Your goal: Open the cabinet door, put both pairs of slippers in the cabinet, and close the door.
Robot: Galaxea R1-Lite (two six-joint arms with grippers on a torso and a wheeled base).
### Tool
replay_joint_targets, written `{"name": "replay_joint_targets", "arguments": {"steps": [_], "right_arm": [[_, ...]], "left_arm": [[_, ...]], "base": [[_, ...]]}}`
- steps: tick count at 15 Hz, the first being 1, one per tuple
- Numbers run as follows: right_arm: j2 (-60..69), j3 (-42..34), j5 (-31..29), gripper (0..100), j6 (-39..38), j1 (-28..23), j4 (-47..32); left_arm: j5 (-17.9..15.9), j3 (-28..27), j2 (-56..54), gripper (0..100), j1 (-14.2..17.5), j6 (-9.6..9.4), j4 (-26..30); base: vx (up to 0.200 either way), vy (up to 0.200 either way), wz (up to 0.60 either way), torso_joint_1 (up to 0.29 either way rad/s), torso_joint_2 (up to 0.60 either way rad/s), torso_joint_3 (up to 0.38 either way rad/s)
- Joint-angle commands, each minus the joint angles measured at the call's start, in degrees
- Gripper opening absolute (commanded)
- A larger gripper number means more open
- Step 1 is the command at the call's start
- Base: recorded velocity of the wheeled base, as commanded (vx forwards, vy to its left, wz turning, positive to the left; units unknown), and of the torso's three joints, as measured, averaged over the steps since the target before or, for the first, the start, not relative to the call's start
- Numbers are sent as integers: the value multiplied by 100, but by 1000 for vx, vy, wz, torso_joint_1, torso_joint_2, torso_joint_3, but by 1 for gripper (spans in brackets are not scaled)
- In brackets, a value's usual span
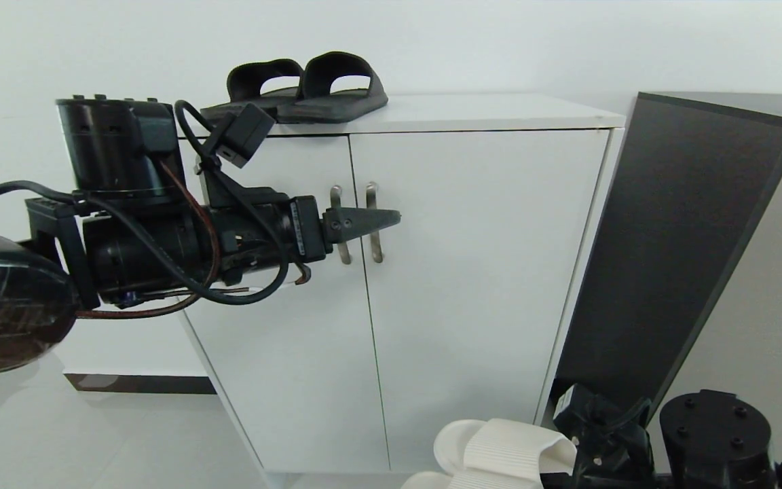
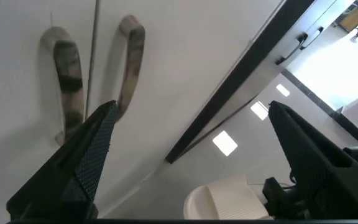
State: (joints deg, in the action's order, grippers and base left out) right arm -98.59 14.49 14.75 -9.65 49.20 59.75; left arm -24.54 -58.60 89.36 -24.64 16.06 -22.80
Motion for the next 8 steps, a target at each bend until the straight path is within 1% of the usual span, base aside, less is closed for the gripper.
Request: {"name": "replay_joint_targets", "arguments": {"steps": [1, 2, 3, 4, 5, 8], "right_arm": [[6, 1, 2, 0, -1, 2, 2], [6, 1, 2, 0, -1, 2, 11], [-3, -8, 2, 0, -1, 2, 99], [-3, -8, 2, 0, -1, 2, 134], [-3, -17, 2, 0, -1, 2, 143], [-3, -17, 2, 0, -1, 2, 143]], "left_arm": [[11, -134, 222, 100, 3, 3, -6], [19, -178, 293, 100, 3, -6, -6], [204, -266, 416, 100, 3, -6, -14], [265, -292, 495, 100, 3, -50, -32], [283, -319, 565, 100, 3, -120, -67], [292, -363, 741, 100, -15, -120, -225]], "base": [[0, 0, 0, 0, 0, 0], [0, 0, 0, 0, 0, 0], [0, 0, 0, 0, 0, 0], [0, 0, 0, 0, 0, 0], [0, 0, 0, 0, 0, 0], [0, 0, 0, 0, 0, 0]]}}
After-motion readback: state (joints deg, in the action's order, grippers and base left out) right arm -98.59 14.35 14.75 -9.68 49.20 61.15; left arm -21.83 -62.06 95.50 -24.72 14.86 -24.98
